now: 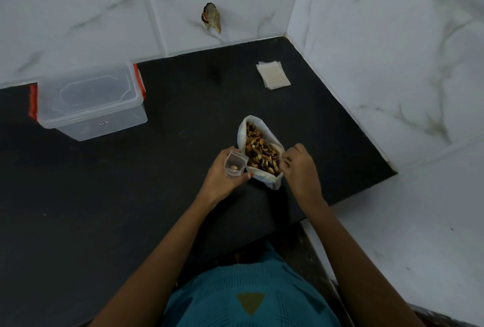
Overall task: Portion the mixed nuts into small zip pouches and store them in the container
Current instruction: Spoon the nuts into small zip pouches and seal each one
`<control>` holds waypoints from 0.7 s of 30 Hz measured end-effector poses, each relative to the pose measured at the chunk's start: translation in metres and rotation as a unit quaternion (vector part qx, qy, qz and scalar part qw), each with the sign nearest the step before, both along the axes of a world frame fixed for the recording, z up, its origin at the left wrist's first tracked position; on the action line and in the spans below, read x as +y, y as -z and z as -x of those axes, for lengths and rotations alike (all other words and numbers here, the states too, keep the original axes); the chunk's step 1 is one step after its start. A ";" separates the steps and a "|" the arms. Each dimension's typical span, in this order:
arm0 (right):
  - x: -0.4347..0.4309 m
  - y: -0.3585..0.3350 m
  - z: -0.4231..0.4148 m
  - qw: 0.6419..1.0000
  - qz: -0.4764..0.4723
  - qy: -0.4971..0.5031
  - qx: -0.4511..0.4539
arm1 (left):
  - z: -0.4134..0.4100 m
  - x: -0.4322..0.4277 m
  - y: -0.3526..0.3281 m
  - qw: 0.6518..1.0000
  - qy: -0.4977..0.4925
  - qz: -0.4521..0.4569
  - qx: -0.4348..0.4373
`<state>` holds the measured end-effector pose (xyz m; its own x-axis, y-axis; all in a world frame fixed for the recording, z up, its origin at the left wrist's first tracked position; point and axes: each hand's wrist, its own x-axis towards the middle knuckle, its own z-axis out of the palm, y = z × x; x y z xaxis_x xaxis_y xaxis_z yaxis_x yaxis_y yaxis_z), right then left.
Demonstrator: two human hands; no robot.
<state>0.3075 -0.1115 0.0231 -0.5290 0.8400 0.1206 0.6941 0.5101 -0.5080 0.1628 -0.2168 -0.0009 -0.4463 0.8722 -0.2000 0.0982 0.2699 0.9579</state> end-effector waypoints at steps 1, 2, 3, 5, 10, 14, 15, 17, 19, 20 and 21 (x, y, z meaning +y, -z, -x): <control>0.003 -0.003 0.000 0.999 0.022 0.020 0.020 | 0.000 0.001 0.000 1.000 0.003 0.001 -0.004; 0.006 -0.007 -0.001 0.997 0.044 0.042 0.044 | 0.000 0.001 0.001 1.000 0.005 0.002 -0.009; 0.008 -0.011 -0.002 0.994 0.063 0.059 0.067 | 0.000 0.001 0.002 1.000 0.005 0.004 -0.013; 0.011 -0.018 -0.005 0.990 0.081 0.067 0.093 | 0.001 0.002 0.004 1.000 0.004 0.008 -0.020; 0.008 -0.019 -0.006 0.997 0.036 0.042 0.056 | -0.001 0.003 0.005 1.000 0.010 0.014 -0.026; 0.001 -0.003 -0.002 1.000 0.004 0.002 -0.016 | -0.001 0.002 0.007 0.999 0.013 0.019 -0.026; -0.001 -0.001 0.000 1.000 0.008 -0.002 -0.029 | -0.001 0.002 0.008 0.999 0.013 0.018 -0.028; -0.002 -0.001 0.001 0.999 0.027 0.003 -0.024 | -0.002 0.002 0.008 0.999 0.014 0.014 -0.033; 0.001 -0.007 0.000 0.998 0.048 0.029 0.021 | -0.002 0.002 0.007 0.999 0.022 0.009 -0.034; 0.003 -0.010 -0.002 0.996 0.064 0.048 0.048 | -0.003 0.003 0.007 0.999 0.024 0.008 -0.035; 0.004 -0.013 -0.003 0.992 0.085 0.067 0.071 | -0.003 0.003 0.007 0.999 0.025 0.005 -0.035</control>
